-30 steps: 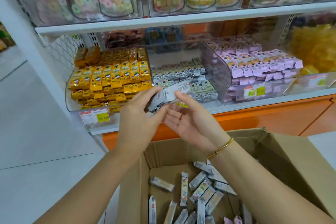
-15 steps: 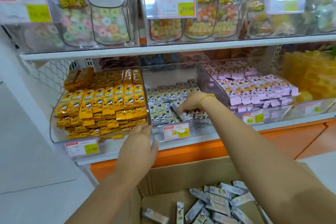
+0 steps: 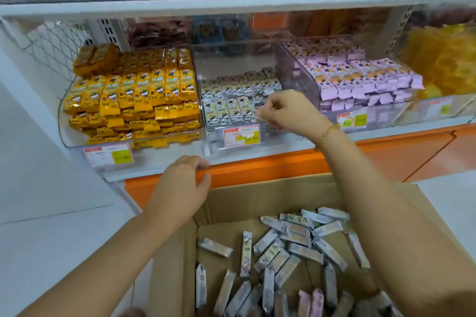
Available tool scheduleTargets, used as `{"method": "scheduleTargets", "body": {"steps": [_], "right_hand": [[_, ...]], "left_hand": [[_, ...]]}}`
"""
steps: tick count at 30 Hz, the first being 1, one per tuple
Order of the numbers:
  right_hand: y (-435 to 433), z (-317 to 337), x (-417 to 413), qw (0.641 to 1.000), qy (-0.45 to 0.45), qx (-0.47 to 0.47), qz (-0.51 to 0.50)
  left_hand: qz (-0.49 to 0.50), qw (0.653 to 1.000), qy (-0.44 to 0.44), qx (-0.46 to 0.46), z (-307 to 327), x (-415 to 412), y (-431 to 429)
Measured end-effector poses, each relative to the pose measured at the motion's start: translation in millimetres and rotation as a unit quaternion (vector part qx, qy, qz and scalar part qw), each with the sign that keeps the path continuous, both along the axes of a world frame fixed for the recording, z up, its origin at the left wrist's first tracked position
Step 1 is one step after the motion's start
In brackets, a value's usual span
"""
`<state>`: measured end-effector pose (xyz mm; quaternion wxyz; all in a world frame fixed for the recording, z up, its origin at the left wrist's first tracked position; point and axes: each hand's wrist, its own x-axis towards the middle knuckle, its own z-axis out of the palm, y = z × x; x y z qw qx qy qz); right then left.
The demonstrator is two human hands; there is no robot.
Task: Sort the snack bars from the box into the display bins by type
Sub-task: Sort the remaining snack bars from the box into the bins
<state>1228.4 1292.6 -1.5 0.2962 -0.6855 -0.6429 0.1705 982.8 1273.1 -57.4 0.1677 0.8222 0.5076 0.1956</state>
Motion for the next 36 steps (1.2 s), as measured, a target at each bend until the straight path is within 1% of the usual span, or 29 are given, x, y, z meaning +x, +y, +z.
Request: {"method": "scheduleTargets", "body": {"steps": [2,5,8,10,13,15,18,20,24,27,30,31,33,36], "right_hand": [[-37,-5,-2,0.997,-0.037,-0.03,0.066],[-66,-47,2,0.978,-0.093,-0.13,0.131],[-72,-136,11,0.938,-0.192,-0.247,0.147],[-85,-202,25,0.908,-0.212,-0.332,0.142],[-115,-272,42,0.874,-0.228,-0.396,0.163],[-129,-300,44,0.867,-0.216,-0.415,0.174],[-135,-327,42,0.862,-0.19,-0.423,0.205],[-130,-340,39,0.856,-0.213,-0.412,0.229],[-115,-362,37,0.851,-0.227,-0.399,0.255],[-115,-376,43,0.854,-0.248,-0.355,0.288],[-125,-383,46,0.821,-0.319,-0.335,0.334],[-130,-383,46,0.816,-0.328,-0.337,0.336],[-139,-384,43,0.823,-0.326,-0.338,0.32],[-151,-383,41,0.85,-0.3,-0.344,0.262]], "left_hand": [[-0.005,0.998,0.029,-0.051,-18,-8,-11],[-0.007,0.99,0.059,-0.129,-46,-13,-32],[0.002,0.978,0.108,-0.18,-73,-26,-48],[0.009,0.971,0.134,-0.198,-89,-36,-59],[0.003,0.957,0.189,-0.22,-108,-42,-72],[0.01,0.943,0.221,-0.25,-119,-48,-77],[0.025,0.934,0.225,-0.276,-136,-64,-77],[0.029,0.932,0.224,-0.285,-145,-73,-78],[0.025,0.93,0.233,-0.283,-152,-75,-78],[0.034,0.923,0.242,-0.298,-149,-72,-74],[0.036,0.919,0.246,-0.305,-147,-69,-72],[0.037,0.918,0.25,-0.306,-147,-69,-71],[0.033,0.916,0.257,-0.307,-146,-69,-70],[0.025,0.914,0.254,-0.316,-143,-67,-70]]}}
